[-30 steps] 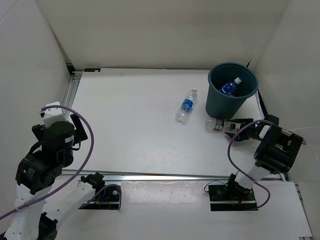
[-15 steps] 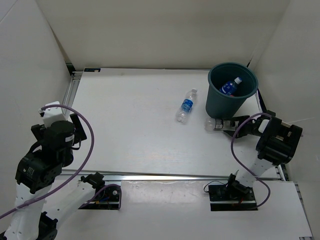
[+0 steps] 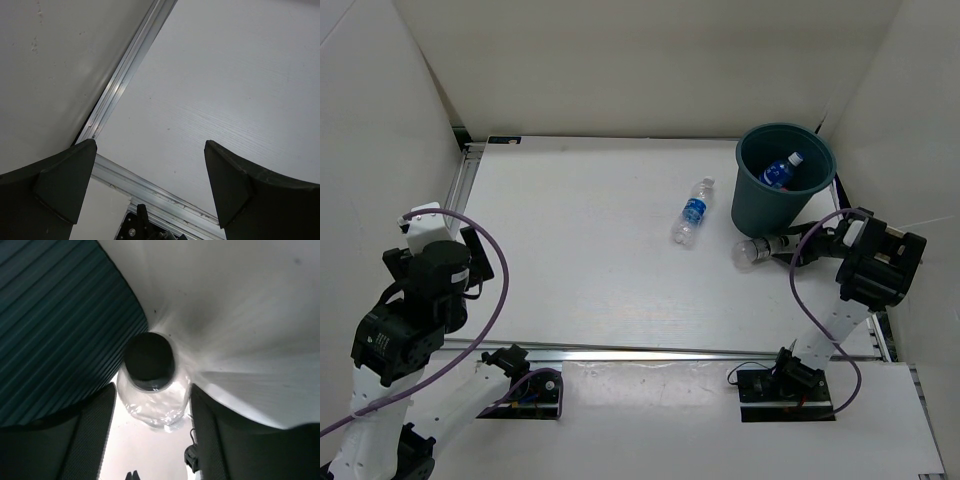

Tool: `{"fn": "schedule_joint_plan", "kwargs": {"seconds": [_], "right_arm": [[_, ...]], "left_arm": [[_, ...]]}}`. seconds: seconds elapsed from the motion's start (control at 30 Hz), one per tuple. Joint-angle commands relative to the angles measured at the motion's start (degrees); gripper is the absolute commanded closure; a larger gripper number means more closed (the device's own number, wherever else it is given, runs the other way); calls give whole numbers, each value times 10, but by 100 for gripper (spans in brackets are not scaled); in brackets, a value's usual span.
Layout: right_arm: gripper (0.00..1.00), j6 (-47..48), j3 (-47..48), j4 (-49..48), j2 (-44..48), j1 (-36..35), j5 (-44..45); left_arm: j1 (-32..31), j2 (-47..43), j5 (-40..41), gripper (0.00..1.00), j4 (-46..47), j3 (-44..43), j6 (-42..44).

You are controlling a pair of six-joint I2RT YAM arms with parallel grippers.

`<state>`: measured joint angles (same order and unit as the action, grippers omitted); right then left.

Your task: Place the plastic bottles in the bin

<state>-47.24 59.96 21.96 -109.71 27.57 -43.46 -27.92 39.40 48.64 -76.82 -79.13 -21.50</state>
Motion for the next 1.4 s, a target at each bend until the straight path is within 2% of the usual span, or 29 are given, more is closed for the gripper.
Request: {"fn": "schedule_joint_plan", "kwargs": {"seconds": [0.0,0.2,0.37,0.53,0.8,1.03,1.17,1.27,1.33,1.37], "right_arm": [[38,55,31,51,-17,-1,-13],[57,73,9,51,-17,5,-24],[70,101,-12,63,11,5,-24],[75,123,-38,80,55,5,-24],[89,175,-64,140,200,5,-19],[91,175,-71,152,277,-42,2],[91,181,-71,152,285,-50,28],[55,199,-71,157,285,-50,47],[37,210,-63,164,285,-50,78],[32,224,-63,171,285,-50,89]], "left_arm": [[2,2,-1,0,-8,-9,-8],[2,-3,-7,0,-8,1,-19],[2,-8,-7,0,-3,6,-19],[2,-14,-7,0,3,13,-19],[2,-31,-19,0,23,37,-7],[2,-20,-41,0,48,48,36],[2,-15,-41,0,66,48,72],[2,-15,-46,0,79,48,85],[2,-10,-46,0,79,48,90],[2,-10,-46,0,79,48,90]]}}
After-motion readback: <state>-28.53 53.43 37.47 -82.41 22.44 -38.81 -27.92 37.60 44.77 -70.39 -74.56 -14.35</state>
